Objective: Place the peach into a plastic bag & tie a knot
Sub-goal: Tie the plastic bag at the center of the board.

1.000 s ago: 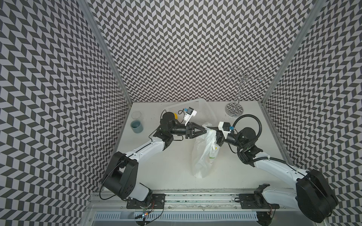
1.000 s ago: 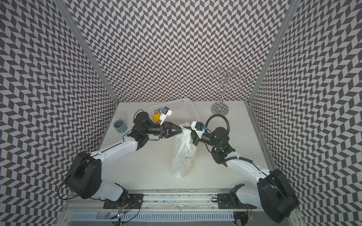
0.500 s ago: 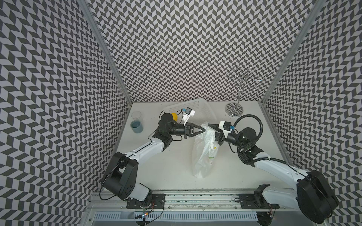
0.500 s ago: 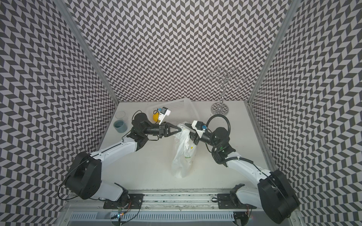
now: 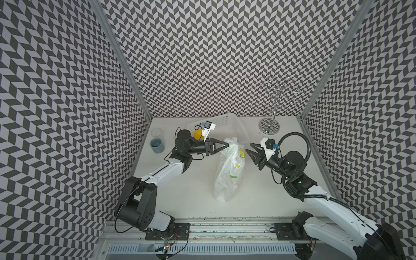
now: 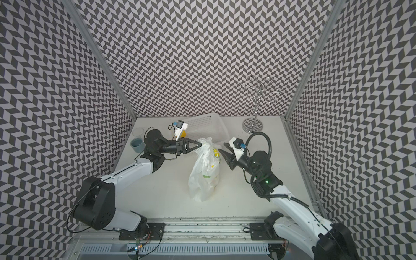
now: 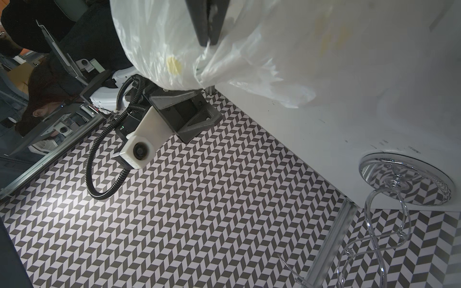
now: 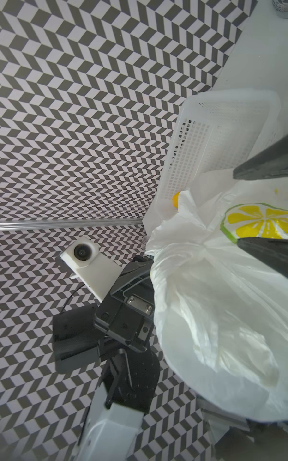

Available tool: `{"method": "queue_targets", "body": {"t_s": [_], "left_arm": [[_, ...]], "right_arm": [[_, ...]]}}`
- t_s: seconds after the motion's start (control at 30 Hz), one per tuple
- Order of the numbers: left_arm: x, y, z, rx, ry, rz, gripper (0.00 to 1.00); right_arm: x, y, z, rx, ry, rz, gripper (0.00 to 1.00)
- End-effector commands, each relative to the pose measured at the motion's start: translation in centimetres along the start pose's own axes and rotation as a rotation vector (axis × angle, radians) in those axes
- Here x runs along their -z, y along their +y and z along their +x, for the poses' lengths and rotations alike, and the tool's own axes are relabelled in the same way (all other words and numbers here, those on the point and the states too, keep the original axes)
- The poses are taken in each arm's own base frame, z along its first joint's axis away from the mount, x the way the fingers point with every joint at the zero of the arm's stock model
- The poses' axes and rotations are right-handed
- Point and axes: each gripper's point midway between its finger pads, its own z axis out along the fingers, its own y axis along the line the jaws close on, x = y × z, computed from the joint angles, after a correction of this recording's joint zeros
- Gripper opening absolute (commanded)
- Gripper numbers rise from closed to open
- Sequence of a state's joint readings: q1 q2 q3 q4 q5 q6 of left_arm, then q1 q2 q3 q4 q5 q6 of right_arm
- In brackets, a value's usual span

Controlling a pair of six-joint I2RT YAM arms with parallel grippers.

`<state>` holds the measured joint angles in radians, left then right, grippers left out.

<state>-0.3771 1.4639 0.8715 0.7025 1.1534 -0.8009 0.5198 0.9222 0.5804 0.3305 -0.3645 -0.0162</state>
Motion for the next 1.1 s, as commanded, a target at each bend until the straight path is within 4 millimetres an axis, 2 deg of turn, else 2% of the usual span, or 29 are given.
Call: {"method": "queue_targets", "body": {"t_s": [0.0,0.17,0.3,0.5,0.77,1.07], "left_arm": [[0.1,-0.4,-0.8,-0.05,-0.02,-0.004,0.0],[0.1,-0.3,-0.7,-0.057,-0.018,-0.008,0.0],[-0.1,-0.1,-0.3,-0.054,-0.008,-0.009,0.0],[-0.2,0.5,-0.4,-0.054,-0.019,-0.035,0.0],[-0.3,-0.3,-0.5,-0.069,-0.017,-0.022,0.0],[-0.6,-0.8,-0.1,-0.073,-0.01,-0.012,0.0]], "right_arm": [[1.6,1.5,0.5,-0.211,0.075,-0.046,0.38],[2.1,4.2,0.8,-0.363,0.187,-0.128,0.39],[0.7,6.4,0.9,-0.401,0.272,-0.133,0.43],[-0.5,8.4,0.5,-0.412,0.284,-0.174,0.52],[-2.5,8.0,1.1,-0.414,0.302,-0.147,0.53],[-2.8,8.7,-0.3,-0.432,0.268,-0.188,0.49]]}}
